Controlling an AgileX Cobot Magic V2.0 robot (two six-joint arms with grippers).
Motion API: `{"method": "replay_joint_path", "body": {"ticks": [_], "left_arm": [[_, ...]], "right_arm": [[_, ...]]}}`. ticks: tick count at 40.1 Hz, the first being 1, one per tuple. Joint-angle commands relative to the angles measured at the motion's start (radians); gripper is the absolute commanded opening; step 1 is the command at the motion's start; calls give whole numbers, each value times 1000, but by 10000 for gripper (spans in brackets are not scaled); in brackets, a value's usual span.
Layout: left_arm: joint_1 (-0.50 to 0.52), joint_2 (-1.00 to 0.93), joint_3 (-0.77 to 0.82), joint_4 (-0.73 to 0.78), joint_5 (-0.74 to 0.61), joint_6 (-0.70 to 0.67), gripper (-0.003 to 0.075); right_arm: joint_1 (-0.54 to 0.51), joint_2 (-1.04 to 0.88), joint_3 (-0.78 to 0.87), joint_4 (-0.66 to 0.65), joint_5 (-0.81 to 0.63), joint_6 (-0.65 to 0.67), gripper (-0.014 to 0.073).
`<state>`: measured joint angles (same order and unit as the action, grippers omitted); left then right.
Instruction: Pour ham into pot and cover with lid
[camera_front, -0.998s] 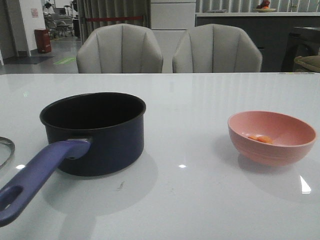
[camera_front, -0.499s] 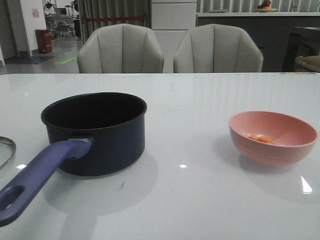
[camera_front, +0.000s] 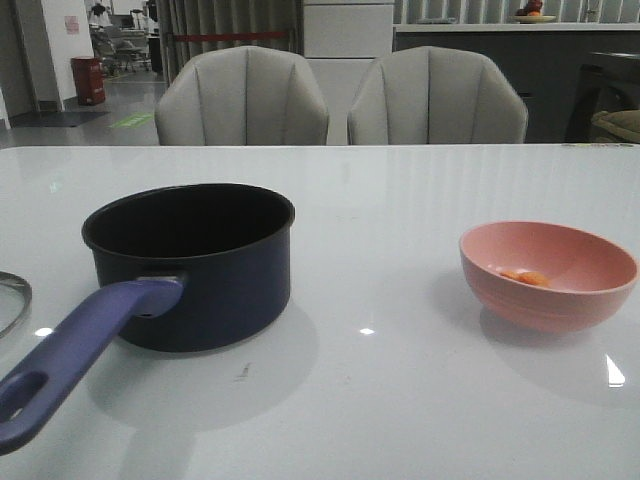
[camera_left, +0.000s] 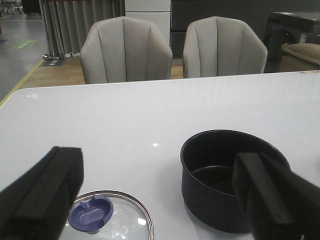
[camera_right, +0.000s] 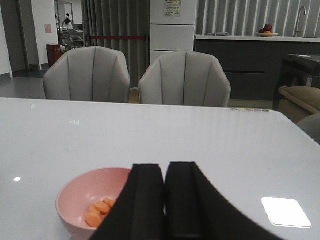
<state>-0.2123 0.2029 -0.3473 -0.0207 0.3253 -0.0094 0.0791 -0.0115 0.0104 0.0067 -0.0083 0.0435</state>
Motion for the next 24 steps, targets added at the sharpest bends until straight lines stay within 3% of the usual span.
{"method": "replay_joint_path", "body": {"ticks": [1,11,20,24], "left_arm": [[-7,9,-27,0,-73,-11,637],[-7,9,-27,0,-73,-11,637],[-7,9,-27,0,-73,-11,637],[-7,9,-27,0,-73,-11,637]], "right_arm": [[-7,53,-96,13,-19,0,152],[-7,372,-371,13,249,0,152],[-7,526,-404,22,200,2,157],[-7,592,-421,20,217,-6,207]]}}
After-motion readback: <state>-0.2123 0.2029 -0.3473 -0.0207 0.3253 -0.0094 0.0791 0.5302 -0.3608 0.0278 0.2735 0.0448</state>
